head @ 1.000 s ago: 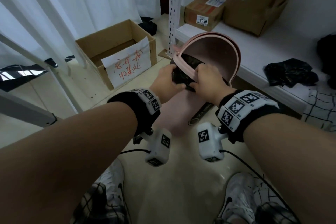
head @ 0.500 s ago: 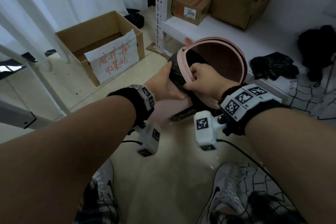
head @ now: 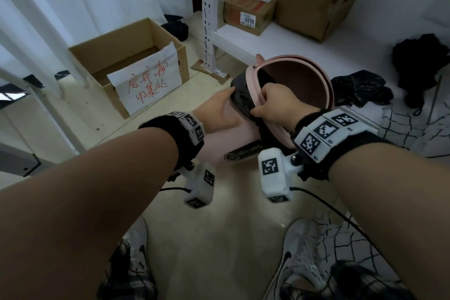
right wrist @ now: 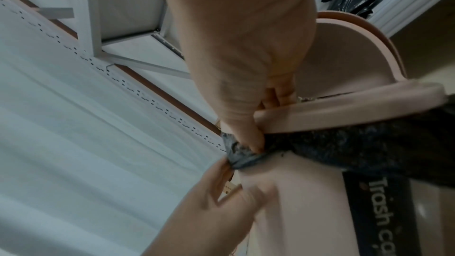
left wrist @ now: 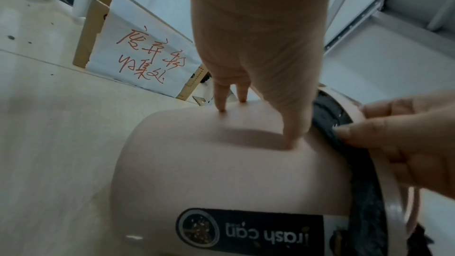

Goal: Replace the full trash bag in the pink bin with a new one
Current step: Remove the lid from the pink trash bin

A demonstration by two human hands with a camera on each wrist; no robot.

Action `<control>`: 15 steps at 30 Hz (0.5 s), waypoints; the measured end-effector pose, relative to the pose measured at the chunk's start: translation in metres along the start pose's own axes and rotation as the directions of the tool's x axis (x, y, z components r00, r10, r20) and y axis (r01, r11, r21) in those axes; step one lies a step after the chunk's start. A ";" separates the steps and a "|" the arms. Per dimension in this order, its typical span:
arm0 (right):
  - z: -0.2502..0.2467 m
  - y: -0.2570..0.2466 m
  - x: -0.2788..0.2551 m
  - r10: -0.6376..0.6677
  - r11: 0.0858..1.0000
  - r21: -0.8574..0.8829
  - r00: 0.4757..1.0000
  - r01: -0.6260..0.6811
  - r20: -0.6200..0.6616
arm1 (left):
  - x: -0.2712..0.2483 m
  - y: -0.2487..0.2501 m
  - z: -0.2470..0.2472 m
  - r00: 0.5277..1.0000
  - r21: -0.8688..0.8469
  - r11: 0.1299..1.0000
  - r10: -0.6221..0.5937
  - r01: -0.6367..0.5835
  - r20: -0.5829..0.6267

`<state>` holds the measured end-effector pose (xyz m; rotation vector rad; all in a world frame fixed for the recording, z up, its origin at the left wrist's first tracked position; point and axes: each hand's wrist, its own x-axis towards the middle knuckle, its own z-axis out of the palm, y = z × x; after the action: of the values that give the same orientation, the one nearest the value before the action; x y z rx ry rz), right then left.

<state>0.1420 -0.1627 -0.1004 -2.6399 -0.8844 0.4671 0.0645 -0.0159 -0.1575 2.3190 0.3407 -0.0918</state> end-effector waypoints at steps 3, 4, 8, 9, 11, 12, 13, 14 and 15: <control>-0.001 -0.002 0.002 -0.030 0.999 -0.017 0.999 0.029 -0.033 | -0.004 0.015 -0.010 0.987 -0.131 0.988 0.067 -0.087 -0.149; 0.000 -0.004 0.002 -0.049 0.999 -0.025 0.998 0.048 -0.038 | -0.005 0.020 -0.011 0.983 -0.151 0.983 0.081 -0.107 -0.167; 0.005 -0.014 -0.002 -0.157 0.985 -0.069 0.987 0.155 -0.029 | -0.013 0.014 -0.017 0.988 -0.140 0.984 0.089 -0.107 -0.130; 0.006 -0.017 -0.002 -0.175 0.981 -0.085 0.984 0.173 -0.021 | -0.016 0.011 -0.020 0.987 -0.099 0.991 0.078 -0.092 -0.141; 0.009 -0.021 -0.002 -0.196 0.971 -0.142 0.980 0.192 -0.017 | -0.018 0.007 -0.026 0.974 0.210 0.974 0.122 -0.080 -0.193; 0.009 -0.022 -0.002 -0.207 0.964 -0.174 0.978 0.202 -0.016 | -0.019 0.006 -0.031 0.959 0.440 0.892 0.205 -0.102 -0.194; 0.010 -0.024 -0.001 -0.221 0.956 -0.199 0.975 0.215 -0.010 | -0.019 0.007 -0.037 0.941 0.614 0.774 0.304 -0.154 -0.147; 0.010 -0.026 0.000 -0.235 0.948 -0.220 0.972 0.230 0.003 | -0.019 0.009 -0.042 0.919 0.693 0.686 0.384 -0.220 -0.088; 0.011 -0.028 0.001 -0.247 0.939 -0.241 0.969 0.245 0.022 | -0.017 0.011 -0.048 0.899 0.719 0.636 0.437 -0.281 -0.036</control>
<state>0.1236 -0.1388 -0.0990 -2.6873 -1.3250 0.3001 0.0490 0.0073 -0.1136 3.1317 -0.1109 0.2804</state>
